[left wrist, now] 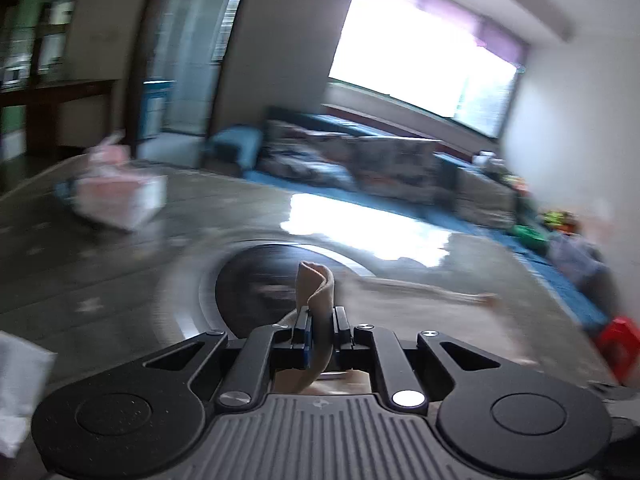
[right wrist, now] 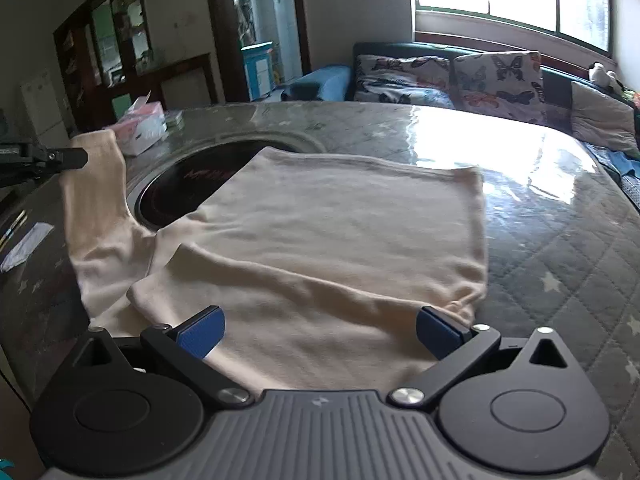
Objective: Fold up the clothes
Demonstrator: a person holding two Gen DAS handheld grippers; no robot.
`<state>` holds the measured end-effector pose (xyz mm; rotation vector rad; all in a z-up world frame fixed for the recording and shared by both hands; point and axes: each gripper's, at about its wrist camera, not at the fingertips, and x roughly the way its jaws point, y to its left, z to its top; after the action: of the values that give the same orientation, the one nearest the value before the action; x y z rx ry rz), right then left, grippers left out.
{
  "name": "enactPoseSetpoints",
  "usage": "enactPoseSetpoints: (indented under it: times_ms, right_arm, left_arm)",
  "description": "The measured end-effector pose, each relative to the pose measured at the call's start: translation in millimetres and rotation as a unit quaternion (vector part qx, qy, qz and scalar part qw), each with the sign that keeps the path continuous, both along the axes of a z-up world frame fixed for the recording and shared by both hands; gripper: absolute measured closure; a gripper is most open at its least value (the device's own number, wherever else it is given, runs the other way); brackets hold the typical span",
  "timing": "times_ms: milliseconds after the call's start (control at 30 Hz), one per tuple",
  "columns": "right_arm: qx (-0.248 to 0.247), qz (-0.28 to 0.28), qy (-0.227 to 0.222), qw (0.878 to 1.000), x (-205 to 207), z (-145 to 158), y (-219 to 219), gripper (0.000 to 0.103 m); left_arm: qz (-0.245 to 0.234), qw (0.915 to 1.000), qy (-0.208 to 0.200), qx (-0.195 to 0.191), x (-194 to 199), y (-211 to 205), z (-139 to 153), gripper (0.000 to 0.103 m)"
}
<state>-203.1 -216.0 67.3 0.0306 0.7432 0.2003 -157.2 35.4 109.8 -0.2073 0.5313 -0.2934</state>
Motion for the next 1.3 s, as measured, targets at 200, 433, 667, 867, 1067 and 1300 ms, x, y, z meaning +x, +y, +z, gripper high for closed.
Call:
enactPoseSetpoints:
  times_ms: [200,433,667,867,1067,1300]
  right_arm:
    - [0.017,-0.033,-0.002,0.999,-7.7,0.5,-22.2,0.0]
    - [0.026,-0.073,-0.011,0.997,-23.2,2.7,-51.2,0.0]
    - [0.032,-0.098,-0.018,0.995,-30.6,8.0,-65.9,0.005]
    - [0.035,-0.075,-0.028,0.996,-25.9,19.1,-56.0,0.011]
    - [0.044,-0.022,-0.006,0.999,-9.2,13.2,-28.7,0.032]
    - [0.042,-0.012,0.024,0.999,5.4,-4.6,-14.7,0.054]
  left_arm:
    - [-0.094,0.9955,-0.003,-0.014,-8.0,-58.9,8.4,0.092]
    - [-0.168,0.9854,0.022,-0.015,-6.8,-115.5,-8.9,0.092]
    - [-0.206,0.9768,0.058,0.013,-11.6,-132.8,-39.3,0.071]
    - [-0.179,0.9821,0.045,0.039,-17.0,-103.2,-42.1,0.059]
    - [-0.097,0.9908,0.063,0.07,-8.3,-56.0,-53.0,0.059]
    - [-0.072,0.9906,0.083,0.082,-12.4,-31.3,-67.9,0.059]
